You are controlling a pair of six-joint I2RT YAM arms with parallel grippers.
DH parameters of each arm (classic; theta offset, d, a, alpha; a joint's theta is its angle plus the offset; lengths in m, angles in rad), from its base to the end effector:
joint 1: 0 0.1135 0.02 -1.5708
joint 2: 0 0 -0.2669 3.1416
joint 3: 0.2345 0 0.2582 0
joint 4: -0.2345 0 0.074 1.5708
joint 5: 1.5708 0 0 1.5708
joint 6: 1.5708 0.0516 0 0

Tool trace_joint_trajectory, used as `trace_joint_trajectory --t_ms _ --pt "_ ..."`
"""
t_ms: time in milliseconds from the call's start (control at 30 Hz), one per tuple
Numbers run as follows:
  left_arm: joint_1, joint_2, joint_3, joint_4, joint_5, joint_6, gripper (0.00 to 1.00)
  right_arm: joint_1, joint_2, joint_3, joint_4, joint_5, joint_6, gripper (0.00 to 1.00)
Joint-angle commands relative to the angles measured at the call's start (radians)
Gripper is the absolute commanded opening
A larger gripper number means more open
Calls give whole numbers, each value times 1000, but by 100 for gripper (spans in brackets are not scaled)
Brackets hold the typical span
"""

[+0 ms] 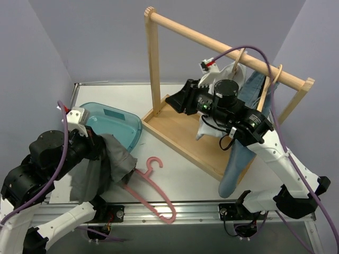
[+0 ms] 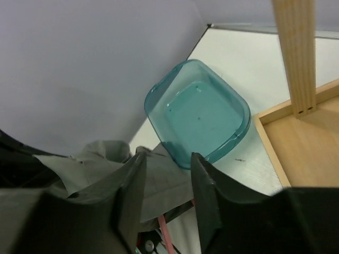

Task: Remove the skirt from the hanger

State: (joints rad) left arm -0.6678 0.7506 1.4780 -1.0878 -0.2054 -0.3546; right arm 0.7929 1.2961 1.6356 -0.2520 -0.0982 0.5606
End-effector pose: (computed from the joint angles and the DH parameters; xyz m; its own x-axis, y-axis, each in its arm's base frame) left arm 0.0764 -0.0469 0.4634 -0.4181 -0.1031 -0.9025 0.3319 0.9075 -0.2575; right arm 0.1994 0.2096 0.5215 -0.3615 0.3871 -0.8482 -0.6911 0.4995 0.5224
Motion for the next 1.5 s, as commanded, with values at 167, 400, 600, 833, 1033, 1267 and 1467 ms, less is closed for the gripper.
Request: trace_joint_trajectory --t_ms 167,400,600,833,1033,1267,1467 --pt "-6 19 211 102 40 39 2 160 129 -35 -193 -5 -128 47" --pt "-4 29 272 88 27 34 2 221 92 -341 -71 -7 -85 53" --pt "-4 38 283 112 57 11 2 295 114 -408 -52 68 -94 68" --pt "-4 39 311 101 54 16 2 325 205 -493 -6 37 -100 78" --pt "-6 32 303 94 52 17 2 347 275 -568 63 68 -93 80" --pt "-4 32 311 92 47 23 2 365 347 -623 160 48 -77 80" --pt "-4 33 288 118 40 43 2 390 384 -617 192 122 -56 34"
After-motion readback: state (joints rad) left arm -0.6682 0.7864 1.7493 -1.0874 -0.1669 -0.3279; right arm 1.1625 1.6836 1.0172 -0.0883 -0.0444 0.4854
